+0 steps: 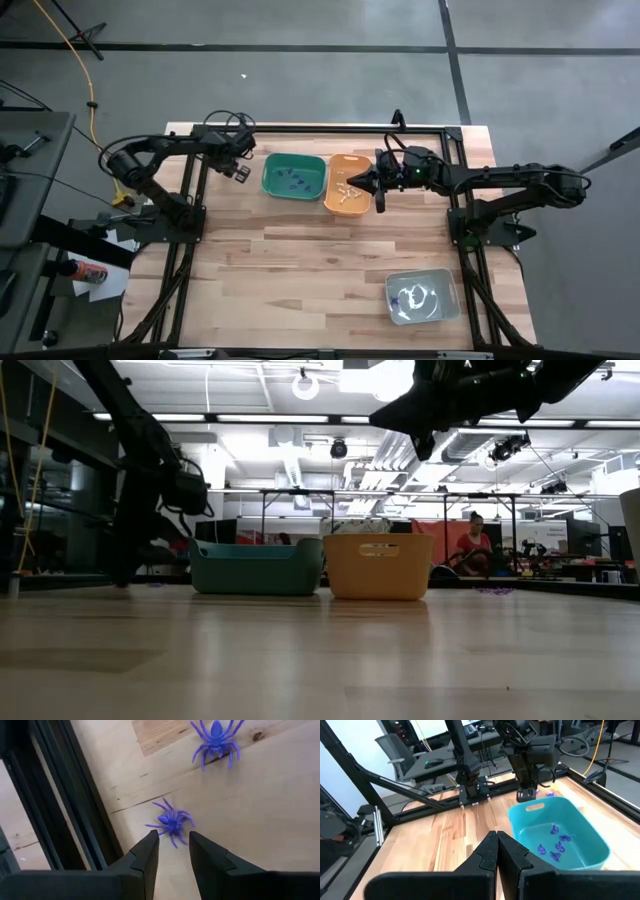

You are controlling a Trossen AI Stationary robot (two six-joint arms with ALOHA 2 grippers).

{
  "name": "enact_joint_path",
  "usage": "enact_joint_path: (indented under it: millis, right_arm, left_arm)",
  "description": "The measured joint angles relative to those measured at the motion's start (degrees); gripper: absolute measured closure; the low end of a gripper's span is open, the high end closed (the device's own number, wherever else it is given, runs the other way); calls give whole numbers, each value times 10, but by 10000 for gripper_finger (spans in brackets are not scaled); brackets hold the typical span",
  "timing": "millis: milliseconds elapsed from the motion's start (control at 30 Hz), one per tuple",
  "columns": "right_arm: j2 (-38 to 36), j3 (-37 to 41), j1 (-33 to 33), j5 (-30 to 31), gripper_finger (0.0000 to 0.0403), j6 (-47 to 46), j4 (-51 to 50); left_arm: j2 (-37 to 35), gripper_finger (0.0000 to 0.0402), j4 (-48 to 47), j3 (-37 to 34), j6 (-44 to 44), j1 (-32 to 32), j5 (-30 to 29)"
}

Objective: Sort Halloween decoration
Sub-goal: Put the violet spider toy into the gray bin

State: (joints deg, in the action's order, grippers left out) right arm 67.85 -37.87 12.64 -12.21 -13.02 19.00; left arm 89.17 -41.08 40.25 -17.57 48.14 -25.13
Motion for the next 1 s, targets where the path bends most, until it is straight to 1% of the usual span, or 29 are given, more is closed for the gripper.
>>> enact_joint_path:
  millis: [233, 333, 467, 567, 667, 833, 900, 1000]
  right_arm:
    - [0, 0, 0, 0, 402, 0, -5]
    - [0, 0, 0, -1, 402, 0, -5]
    - [0, 0, 0, -2, 402, -6, -5]
    - [0, 0, 0, -3, 402, -24, -5]
    - [0, 0, 0, -5, 402, -35, -9]
    - [0, 0, -7, -5, 402, -35, -12]
    - [0, 0, -10, -7, 402, -35, -12]
    - [0, 0, -15, -7, 402, -33, -12]
  left_arm:
    - [3, 308, 13, -1, -18, -2, -12]
    - [3, 331, 14, -1, -18, -2, -12]
    - [3, 390, 6, -1, -5, -2, -10]
    - [1, 394, 0, -1, 2, -2, -4]
    - [-11, 400, -16, 3, 13, -2, 30]
    - [-74, 401, -16, 4, 12, -3, 78]
    - [-115, 401, -11, 4, 18, -3, 100]
    - [-191, 401, 20, 4, 51, -4, 150]
